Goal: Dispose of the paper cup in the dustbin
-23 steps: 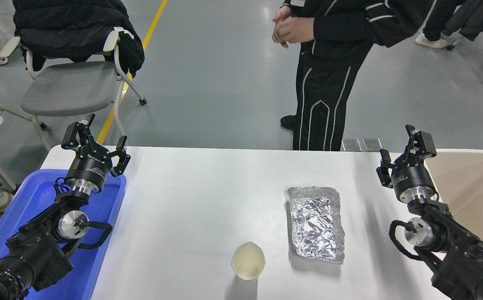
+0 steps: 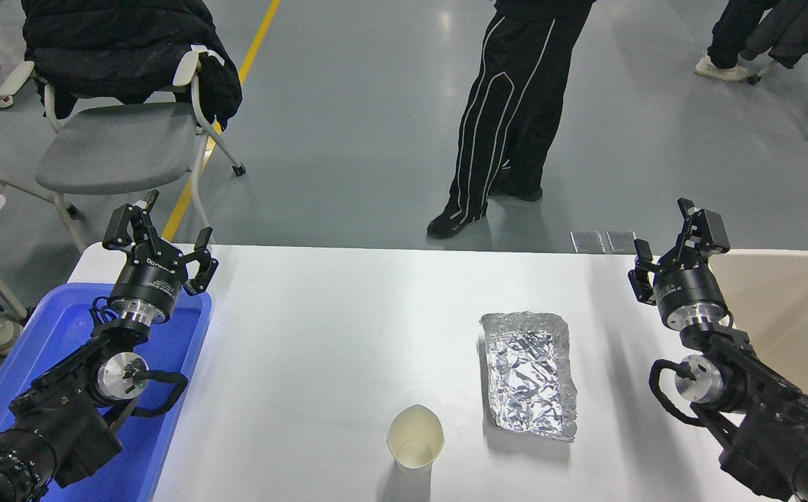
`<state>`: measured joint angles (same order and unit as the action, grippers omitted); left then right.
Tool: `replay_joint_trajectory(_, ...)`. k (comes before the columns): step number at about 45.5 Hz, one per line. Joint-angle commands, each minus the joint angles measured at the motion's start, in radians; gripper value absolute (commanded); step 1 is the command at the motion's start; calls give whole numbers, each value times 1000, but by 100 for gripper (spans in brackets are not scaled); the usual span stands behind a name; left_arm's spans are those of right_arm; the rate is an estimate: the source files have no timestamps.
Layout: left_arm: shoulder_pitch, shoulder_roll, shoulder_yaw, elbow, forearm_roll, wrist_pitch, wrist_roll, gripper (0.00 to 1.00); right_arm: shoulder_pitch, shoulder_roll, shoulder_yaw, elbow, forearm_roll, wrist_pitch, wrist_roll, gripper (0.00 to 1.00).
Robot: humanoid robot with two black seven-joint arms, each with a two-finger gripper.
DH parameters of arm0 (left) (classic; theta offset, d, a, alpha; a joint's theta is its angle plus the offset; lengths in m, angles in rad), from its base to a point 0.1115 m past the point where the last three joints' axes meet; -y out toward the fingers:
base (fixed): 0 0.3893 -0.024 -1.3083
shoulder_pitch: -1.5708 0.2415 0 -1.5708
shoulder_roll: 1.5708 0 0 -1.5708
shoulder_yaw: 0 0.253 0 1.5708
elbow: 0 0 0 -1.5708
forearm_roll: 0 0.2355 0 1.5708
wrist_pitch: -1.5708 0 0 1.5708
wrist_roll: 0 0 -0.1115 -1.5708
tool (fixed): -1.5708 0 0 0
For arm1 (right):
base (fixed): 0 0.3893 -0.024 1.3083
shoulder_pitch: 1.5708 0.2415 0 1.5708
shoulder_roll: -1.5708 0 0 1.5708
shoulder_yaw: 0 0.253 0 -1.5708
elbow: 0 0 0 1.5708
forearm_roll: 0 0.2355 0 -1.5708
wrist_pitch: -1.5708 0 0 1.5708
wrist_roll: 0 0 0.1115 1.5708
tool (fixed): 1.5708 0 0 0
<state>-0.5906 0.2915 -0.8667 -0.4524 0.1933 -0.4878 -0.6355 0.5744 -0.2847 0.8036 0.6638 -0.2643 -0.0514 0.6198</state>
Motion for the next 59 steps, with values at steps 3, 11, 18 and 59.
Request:
replay_joint_trajectory(3, 0, 0, 0, 0, 0, 0, 0, 100, 2, -7, 9, -3, 0, 2, 0, 99)
replay_joint_trajectory(11, 0, 0, 0, 0, 0, 0, 0, 100, 5, -7, 8, -12, 0, 4, 0, 99)
replay_joint_trajectory(18, 0, 0, 0, 0, 0, 0, -1, 100, 4, -7, -6, -15, 2, 4, 0, 99)
replay_joint_trajectory(59, 0, 0, 0, 0, 0, 0, -1, 100, 168, -70, -239, -69, 2, -13, -9, 99)
